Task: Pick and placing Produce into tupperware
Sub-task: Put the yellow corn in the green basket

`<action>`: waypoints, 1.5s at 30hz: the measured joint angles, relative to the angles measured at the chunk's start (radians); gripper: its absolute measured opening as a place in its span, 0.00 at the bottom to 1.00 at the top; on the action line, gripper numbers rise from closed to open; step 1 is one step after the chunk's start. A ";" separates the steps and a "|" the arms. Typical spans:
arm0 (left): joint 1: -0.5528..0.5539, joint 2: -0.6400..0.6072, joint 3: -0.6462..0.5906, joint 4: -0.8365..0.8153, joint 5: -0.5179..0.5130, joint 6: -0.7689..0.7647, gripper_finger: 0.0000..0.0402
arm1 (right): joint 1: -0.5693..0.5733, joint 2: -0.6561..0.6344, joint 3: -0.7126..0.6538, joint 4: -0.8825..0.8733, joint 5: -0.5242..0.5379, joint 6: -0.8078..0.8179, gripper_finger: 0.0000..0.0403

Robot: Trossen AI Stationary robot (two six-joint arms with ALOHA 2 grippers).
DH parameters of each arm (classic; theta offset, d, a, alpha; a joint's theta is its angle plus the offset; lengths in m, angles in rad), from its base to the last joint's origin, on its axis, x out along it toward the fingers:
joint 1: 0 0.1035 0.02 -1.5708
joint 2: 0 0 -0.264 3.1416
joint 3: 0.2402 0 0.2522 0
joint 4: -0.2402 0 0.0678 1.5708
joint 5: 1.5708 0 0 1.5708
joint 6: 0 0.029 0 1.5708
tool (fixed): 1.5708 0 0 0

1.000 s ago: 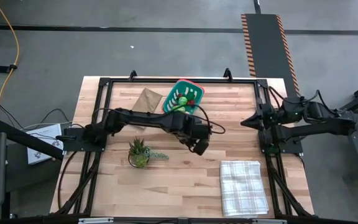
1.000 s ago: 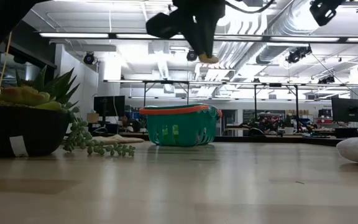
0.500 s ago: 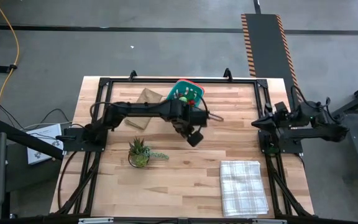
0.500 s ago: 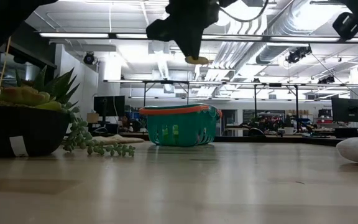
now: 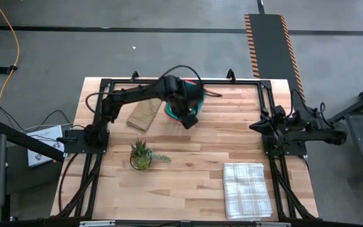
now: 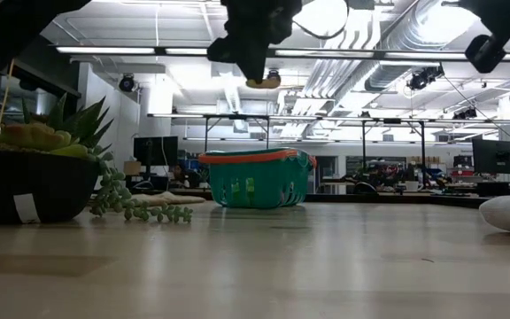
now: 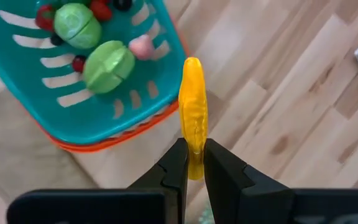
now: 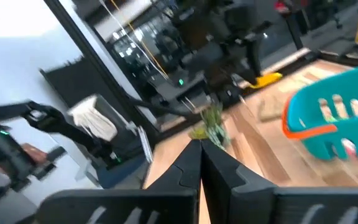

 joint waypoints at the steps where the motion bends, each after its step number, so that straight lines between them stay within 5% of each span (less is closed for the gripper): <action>1: 0.014 -0.001 0.000 -0.007 0.008 0.023 0.09 | 0.000 0.000 -0.016 0.034 0.001 0.008 0.00; 11: 0.123 -0.034 0.000 -0.027 0.065 0.183 0.09 | 0.000 0.000 -0.104 0.142 0.047 0.074 0.00; 27: 0.202 -0.040 0.000 -0.027 0.141 0.372 0.09 | 0.011 0.000 -0.340 0.629 0.056 0.171 0.00; 45: 0.277 -0.039 0.000 -0.027 0.244 0.522 0.09 | 0.087 0.000 -0.352 0.635 0.225 0.139 0.00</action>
